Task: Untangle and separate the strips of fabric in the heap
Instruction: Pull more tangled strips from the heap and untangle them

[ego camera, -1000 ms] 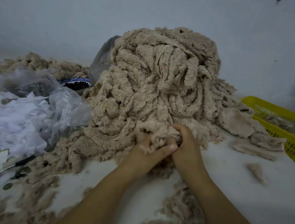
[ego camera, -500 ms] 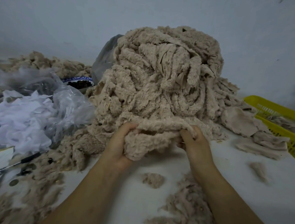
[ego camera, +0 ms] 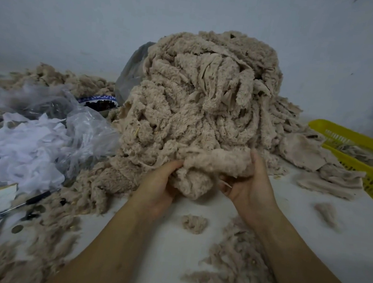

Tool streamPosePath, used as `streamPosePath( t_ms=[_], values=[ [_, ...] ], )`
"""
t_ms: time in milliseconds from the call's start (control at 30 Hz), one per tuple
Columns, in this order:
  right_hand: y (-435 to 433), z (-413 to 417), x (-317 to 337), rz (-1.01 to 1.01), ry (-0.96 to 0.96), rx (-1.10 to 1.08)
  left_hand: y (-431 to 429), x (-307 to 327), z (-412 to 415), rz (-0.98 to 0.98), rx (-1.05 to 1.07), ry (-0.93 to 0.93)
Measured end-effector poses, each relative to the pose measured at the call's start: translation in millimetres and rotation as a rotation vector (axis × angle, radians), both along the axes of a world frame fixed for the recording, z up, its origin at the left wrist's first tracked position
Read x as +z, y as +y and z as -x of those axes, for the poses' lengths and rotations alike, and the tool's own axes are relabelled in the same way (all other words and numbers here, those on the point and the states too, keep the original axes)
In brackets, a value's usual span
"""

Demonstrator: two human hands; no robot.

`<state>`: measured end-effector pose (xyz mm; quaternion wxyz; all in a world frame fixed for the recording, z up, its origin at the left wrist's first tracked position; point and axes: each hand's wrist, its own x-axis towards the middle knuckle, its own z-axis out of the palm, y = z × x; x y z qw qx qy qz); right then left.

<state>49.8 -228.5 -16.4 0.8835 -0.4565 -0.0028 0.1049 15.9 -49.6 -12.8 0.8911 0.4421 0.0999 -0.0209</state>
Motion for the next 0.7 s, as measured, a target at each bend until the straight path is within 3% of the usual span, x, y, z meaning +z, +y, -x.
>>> streamPosePath(
  t_ms=[133,267,433,600,700],
  values=[
    [6.7,5.1,-4.7,0.265,-0.148,0.04,0.3,-2.9,0.7,-0.027,-0.006,0.018],
    [8.2,4.8,-6.2,0.318,-0.266,0.055,-1.6,-1.8,1.4,-0.074,-0.072,0.051],
    [5.3,4.6,0.9,0.357,-0.245,-0.077,-3.6,-3.6,3.3,-0.217,-0.065,0.043],
    [-2.2,-1.2,8.7,0.065,-0.205,-0.063,3.0,-3.0,-2.5,-0.041,0.064,0.043],
    [-1.3,-1.5,7.0,0.074,-0.251,-0.024,8.1,0.0,-4.5,0.066,0.099,0.046]
  ],
)
